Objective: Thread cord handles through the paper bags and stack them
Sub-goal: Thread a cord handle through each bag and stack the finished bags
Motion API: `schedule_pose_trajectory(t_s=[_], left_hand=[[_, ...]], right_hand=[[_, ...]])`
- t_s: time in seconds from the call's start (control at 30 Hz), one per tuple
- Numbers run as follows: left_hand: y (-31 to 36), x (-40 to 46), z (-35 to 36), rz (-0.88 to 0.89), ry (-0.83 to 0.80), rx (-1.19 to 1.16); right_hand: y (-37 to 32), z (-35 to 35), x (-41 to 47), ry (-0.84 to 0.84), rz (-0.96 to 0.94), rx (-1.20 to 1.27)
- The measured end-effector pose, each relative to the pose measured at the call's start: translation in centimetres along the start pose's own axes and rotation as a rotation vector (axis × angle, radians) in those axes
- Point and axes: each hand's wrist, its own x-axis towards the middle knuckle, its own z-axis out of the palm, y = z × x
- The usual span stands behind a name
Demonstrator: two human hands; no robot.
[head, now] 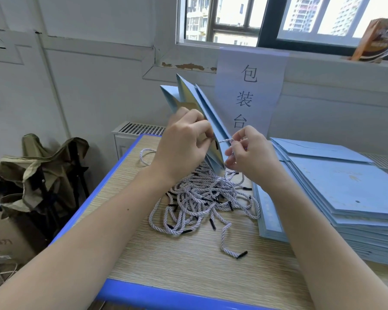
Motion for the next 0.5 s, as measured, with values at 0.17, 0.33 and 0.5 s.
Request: schedule_pose_trajectory(t_s=[0.17, 0.33, 0.5], left_hand=[[0.8, -0.4, 0.0, -0.111, -0.072, -0.083], [0.4, -0.7, 0.6, -0.202, -0.112, -0.011], [0.4, -0.6, 1.0, -0.251, -0.119, -0.043]], right_hand=[[0.0, -0.4, 0.2, 0.024, -0.029, -0.137], [0.3, -1.6, 0.2, 0.077, 0.01, -0.398], [-0.5, -2.5, 0.0, 0.221, -0.056, -0.257]])
